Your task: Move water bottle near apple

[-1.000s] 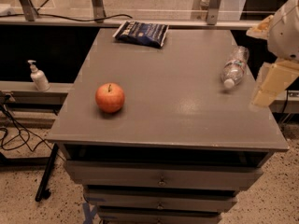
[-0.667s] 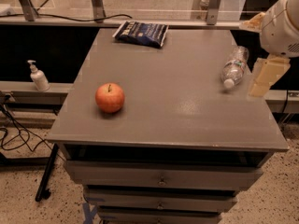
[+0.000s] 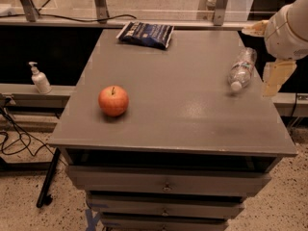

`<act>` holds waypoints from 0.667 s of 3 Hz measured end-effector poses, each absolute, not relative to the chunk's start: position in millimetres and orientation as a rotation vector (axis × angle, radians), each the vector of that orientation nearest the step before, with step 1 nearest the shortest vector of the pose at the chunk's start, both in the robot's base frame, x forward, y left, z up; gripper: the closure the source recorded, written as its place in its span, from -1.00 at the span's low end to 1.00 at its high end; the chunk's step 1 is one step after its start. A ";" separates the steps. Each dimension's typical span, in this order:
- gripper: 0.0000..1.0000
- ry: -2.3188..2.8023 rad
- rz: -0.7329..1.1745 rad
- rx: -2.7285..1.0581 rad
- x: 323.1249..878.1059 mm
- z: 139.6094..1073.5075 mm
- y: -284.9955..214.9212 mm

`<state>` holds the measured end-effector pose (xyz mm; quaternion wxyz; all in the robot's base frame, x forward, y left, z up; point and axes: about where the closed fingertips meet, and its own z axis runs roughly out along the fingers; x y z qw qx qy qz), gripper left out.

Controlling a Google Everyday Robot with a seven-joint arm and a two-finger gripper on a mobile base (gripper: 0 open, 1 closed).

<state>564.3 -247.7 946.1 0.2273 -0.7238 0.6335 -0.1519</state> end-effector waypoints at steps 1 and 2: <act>-1.00 1.751 -0.417 -1.988 563.9 946.5 -247.3; -1.00 1.657 -0.550 -2.034 574.8 950.9 -253.8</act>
Offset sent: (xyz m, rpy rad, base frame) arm 0.0382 -0.0206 0.0219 -0.2798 -0.2931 0.1657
